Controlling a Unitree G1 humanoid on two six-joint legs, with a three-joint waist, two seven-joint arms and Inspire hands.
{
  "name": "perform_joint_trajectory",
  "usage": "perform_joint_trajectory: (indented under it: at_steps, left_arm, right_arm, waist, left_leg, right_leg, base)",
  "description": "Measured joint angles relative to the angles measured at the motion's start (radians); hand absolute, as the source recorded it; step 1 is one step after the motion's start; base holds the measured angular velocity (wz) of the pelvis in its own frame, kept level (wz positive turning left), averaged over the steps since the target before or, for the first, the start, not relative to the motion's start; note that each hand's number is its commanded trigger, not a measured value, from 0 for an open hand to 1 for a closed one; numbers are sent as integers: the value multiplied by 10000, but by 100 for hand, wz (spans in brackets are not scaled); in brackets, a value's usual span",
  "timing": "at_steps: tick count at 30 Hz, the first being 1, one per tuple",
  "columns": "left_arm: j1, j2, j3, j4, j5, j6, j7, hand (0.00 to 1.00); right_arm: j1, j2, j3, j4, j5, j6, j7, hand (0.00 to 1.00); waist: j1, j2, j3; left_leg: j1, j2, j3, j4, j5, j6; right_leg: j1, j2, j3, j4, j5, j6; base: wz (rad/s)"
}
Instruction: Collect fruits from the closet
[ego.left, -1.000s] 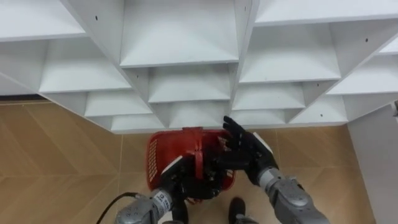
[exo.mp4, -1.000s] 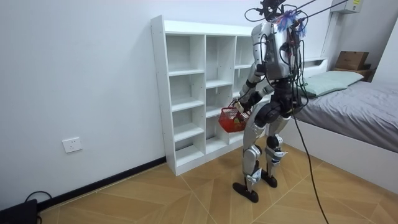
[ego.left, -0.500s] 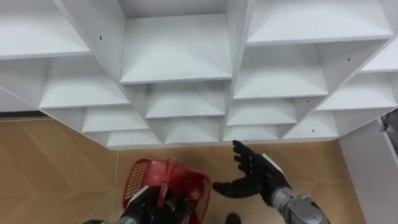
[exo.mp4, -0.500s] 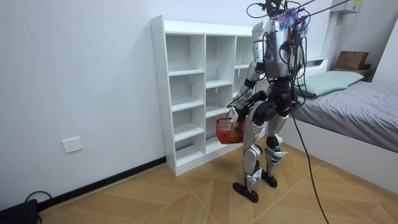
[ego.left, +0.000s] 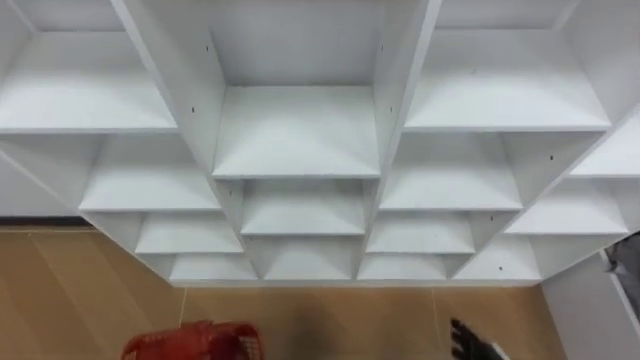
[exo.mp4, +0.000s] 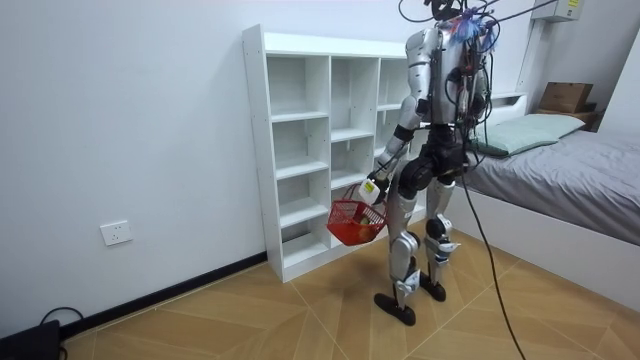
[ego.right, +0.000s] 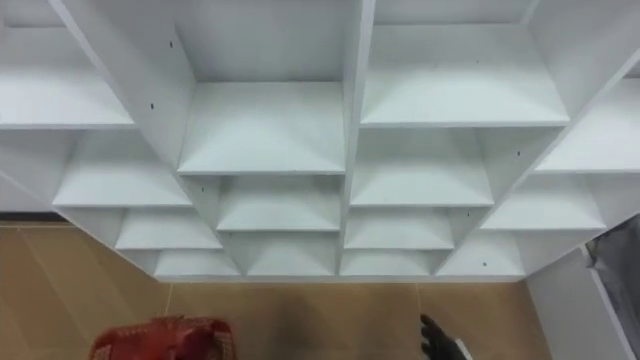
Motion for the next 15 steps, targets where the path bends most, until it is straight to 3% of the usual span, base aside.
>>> perform_joint_trajectory:
  at_steps: [7, 15]
  left_arm:
    - [5, -50, 306, 567, 2, -5, 136, 100]
    - [4, -76, 713, 933, 10, 197, 95, 100]
  right_arm:
    - [70, 212, -674, 1673, 94, 33, -194, 0]
    - [354, 342, -1085, 2277, 744, 136, -361, 0]
  waist:
    - [-4, 22, 16]
    - [-84, 15, 17]
  left_leg:
    - [443, -10, -11, 5, -110, -5]
    - [1016, -35, -41, -13, -290, -38]
  right_leg:
    - [457, -12, -15, -28, -118, 37]
    - [926, -4, 44, -13, -320, 87]
  base:
    - [0]
    - [0]
